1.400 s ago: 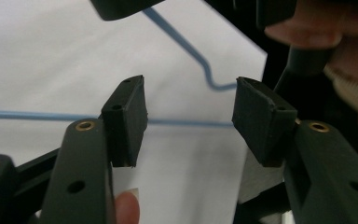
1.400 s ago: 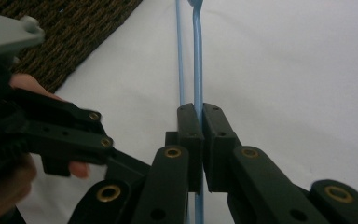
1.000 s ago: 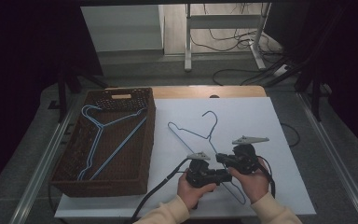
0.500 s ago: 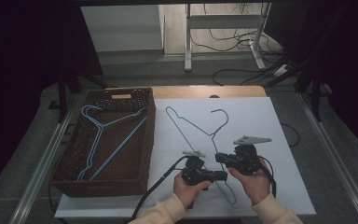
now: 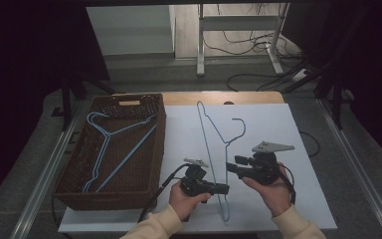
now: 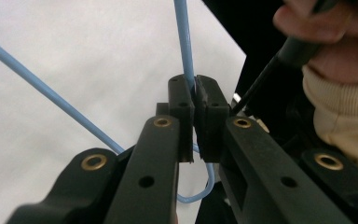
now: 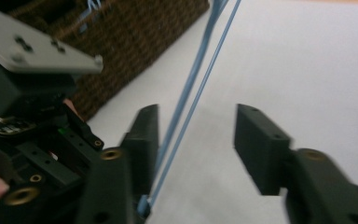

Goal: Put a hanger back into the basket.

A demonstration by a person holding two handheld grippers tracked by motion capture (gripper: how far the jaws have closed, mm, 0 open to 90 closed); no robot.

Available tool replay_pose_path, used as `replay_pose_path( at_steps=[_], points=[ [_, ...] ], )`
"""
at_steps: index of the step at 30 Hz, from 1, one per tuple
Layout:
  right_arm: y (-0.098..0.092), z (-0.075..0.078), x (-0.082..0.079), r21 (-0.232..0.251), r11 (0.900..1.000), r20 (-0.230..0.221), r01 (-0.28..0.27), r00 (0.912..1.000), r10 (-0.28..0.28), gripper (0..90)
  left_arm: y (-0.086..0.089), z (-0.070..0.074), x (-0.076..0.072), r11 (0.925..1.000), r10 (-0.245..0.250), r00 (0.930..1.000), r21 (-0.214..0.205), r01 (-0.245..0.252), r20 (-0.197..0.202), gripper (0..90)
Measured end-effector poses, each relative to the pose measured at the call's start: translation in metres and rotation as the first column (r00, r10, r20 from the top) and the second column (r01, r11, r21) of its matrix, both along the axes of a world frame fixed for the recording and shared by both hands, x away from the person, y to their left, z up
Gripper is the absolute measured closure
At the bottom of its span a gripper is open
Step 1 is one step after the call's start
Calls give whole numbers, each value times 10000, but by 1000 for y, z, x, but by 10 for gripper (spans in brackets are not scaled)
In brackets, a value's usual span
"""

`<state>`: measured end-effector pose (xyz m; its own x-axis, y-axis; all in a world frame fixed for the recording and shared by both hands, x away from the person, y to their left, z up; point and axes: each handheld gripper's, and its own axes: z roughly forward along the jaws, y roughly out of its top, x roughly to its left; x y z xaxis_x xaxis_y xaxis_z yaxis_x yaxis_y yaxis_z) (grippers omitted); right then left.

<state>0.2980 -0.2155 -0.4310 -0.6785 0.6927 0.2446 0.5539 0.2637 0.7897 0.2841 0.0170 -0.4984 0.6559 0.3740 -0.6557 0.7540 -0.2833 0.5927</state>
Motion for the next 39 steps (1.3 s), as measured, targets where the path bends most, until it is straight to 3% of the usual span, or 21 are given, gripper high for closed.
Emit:
replay_pose_path(
  at_steps=[7, 12, 17, 23, 33, 39],
  points=[
    [-27, 13, -1, 646, 9978, 582, -170, 9982, 132, 342, 19, 16, -5, 9974, -483, 9988, 534, 486, -77, 862],
    [-43, 14, 0, 838, 9965, 778, -16, 9970, -49, 336, 31, 30, -12, 9946, -873, 9962, 558, 870, 27, 861],
    [-62, 10, 4, 941, 9947, 727, 422, 9961, -491, 339, 57, 57, -17, 9939, -1040, 9942, 392, 1029, 275, 861],
    [-65, 4, 7, 818, 9953, 555, 512, 9969, -558, 342, 83, 72, -14, 9955, -918, 9953, 268, 910, 310, 861],
    [-57, -3, 10, 292, 9991, 509, 298, 9982, -312, 343, 104, 79, -11, 9948, -933, 9952, 437, 920, 285, 861],
    [-60, -5, 11, 242, 9991, 410, 351, 9985, -361, 346, 129, 97, -12, 9976, -655, 9959, 276, 639, 622, 861]
  ],
)
